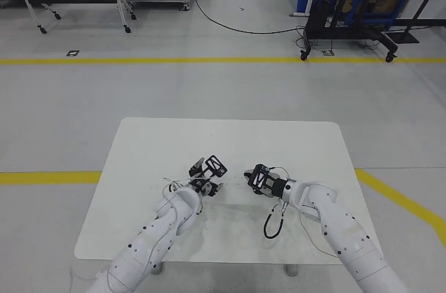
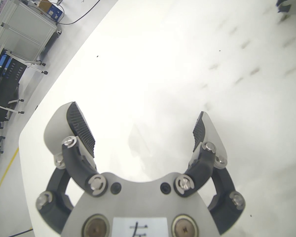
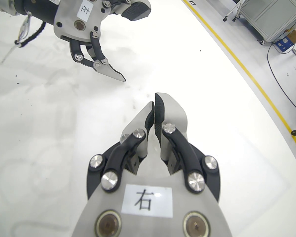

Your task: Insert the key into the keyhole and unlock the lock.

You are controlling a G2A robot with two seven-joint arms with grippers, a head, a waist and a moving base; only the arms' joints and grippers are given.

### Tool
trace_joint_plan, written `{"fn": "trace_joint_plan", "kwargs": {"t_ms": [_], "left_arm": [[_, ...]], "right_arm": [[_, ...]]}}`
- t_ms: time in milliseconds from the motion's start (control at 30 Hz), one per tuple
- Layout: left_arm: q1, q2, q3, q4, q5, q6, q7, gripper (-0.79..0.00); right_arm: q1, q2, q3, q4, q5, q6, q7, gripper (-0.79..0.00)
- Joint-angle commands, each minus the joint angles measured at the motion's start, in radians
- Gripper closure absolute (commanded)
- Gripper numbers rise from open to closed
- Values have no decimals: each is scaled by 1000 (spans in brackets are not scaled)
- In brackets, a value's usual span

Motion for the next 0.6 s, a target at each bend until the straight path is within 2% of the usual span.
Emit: {"fn": "trace_joint_plan", "kwargs": {"t_ms": [0, 300, 567], "left_arm": [[-7, -5, 8, 26, 5, 9, 2, -785], [-30, -24, 25, 88, 8, 22, 12, -785], [-24, -27, 11, 78, 13, 39, 2, -785]], "right_arm": [[-5, 0, 1, -3, 8, 8, -6, 0], [-68, 18, 83, -51, 52, 7, -88, 0], [-123, 34, 146, -99, 72, -17, -115, 0]]}}
